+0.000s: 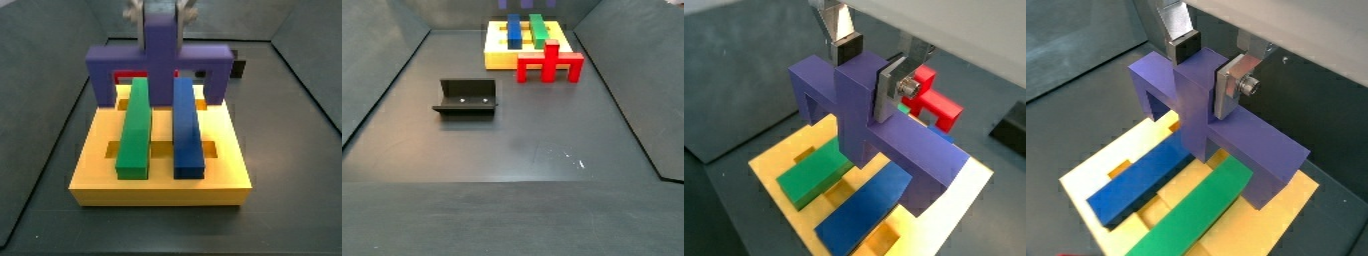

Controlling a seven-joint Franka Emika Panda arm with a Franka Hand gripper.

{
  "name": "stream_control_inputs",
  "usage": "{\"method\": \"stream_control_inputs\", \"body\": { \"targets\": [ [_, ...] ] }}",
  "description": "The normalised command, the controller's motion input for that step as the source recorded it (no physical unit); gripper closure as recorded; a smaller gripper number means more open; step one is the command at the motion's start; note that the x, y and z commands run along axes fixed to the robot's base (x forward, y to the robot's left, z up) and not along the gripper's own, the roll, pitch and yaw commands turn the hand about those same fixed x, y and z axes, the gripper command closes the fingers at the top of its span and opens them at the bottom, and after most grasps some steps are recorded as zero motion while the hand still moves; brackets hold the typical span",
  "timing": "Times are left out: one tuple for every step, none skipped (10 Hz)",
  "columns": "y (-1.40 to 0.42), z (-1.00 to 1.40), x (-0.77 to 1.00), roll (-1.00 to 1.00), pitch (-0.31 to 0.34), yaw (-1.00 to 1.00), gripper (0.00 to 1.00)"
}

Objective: Pick up the purple object. Move up. Place the purple object on the fixture. Regrasp the purple object. Move to above the board. Insert the purple object.
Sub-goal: Insert the purple object.

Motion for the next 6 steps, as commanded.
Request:
{"method": "stream_control_inputs", "body": {
  "targets": [
    [-0.31, -0.39, -0.03, 0.03, -0.204, 0.0, 1.0],
    [-0.26, -0.36, -0.03, 0.12, -0.101, 0.0, 1.0],
    [-0.13, -0.3, 0.0, 0.15, 0.0, 0.0, 1.0],
    [0.0, -0.26, 0.0, 0.15, 0.034, -0.09, 1.0],
    [0.0, -0.13, 0.0, 0.14, 0.056, -0.07, 1.0],
    [0.0, -0.07, 0.11, 0.09, 0.037, 0.0, 1.0]
  ]
}}
